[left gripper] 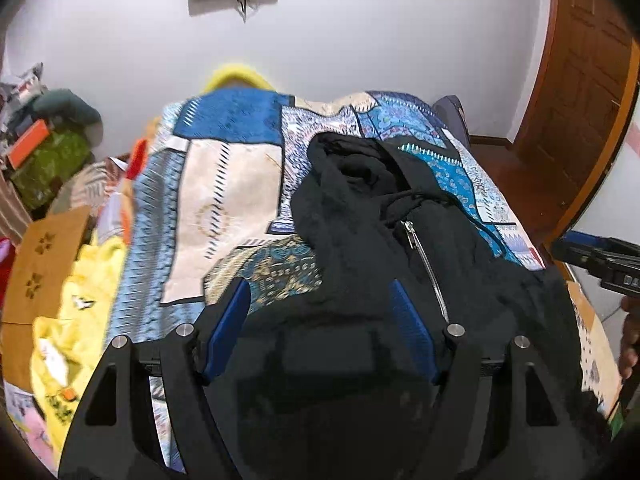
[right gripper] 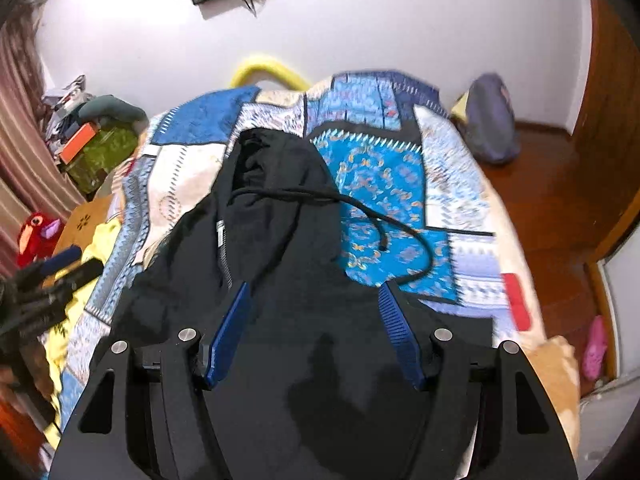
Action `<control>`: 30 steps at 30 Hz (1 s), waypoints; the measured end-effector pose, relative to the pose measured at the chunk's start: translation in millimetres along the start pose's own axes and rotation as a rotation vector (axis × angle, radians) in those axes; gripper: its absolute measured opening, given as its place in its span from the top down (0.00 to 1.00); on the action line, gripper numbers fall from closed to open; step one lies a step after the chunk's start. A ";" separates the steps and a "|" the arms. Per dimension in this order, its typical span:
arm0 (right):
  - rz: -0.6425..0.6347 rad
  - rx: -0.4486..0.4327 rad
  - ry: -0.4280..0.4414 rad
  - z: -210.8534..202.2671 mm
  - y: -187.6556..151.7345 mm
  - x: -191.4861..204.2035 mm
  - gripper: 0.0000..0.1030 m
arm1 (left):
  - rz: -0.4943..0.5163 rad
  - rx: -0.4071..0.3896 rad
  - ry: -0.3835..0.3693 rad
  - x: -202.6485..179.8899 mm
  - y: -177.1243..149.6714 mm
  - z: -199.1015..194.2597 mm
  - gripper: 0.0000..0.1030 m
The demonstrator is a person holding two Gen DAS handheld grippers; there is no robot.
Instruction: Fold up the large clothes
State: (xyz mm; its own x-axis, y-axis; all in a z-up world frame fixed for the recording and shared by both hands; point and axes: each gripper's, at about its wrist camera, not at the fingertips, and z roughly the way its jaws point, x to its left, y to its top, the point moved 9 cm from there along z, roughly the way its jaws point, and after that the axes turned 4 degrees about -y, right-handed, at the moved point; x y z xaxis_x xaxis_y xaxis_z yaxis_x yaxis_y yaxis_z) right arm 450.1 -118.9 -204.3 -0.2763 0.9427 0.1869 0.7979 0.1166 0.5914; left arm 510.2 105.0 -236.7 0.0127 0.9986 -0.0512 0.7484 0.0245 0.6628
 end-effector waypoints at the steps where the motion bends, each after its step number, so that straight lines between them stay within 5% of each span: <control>1: 0.010 0.020 -0.004 14.0 2.9 -2.3 0.39 | -0.009 0.016 -0.006 0.2 0.9 14.7 0.30; 6: 0.098 0.145 -0.023 85.5 8.7 -17.5 0.39 | -0.055 0.084 -0.046 2.9 2.8 67.8 0.30; 13: 0.277 0.200 0.109 131.6 13.6 -15.8 0.40 | -0.142 0.178 -0.130 5.8 -9.2 121.8 0.32; 15: 0.316 0.185 0.145 132.5 14.3 -14.0 0.55 | -0.212 0.183 -0.196 6.3 -7.9 128.6 0.40; 17: 0.335 0.201 0.192 130.2 13.6 -9.3 0.82 | -0.289 0.194 -0.267 6.3 -5.2 132.5 0.58; 18: 0.337 0.194 0.221 124.7 14.1 -6.7 0.90 | -0.305 0.195 -0.268 7.5 -3.8 133.1 0.62; 19: 0.334 0.184 0.237 117.6 14.9 -5.3 0.94 | -0.319 0.192 -0.250 10.0 -2.8 132.2 0.75; 22: 0.274 0.129 0.241 92.9 18.8 -2.3 0.95 | -0.262 0.198 -0.176 10.1 -0.6 122.6 0.92; 30: 0.053 0.035 0.258 16.2 7.5 25.5 0.96 | -0.051 0.096 -0.149 -15.8 -2.0 34.5 0.96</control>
State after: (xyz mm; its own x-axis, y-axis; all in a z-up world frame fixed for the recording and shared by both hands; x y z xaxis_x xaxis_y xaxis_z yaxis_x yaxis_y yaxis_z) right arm 457.7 -89.0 -207.8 -0.3578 0.8373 0.4134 0.8315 0.0842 0.5491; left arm 531.4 87.6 -263.0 0.0658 0.9781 -0.1973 0.8106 0.0629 0.5822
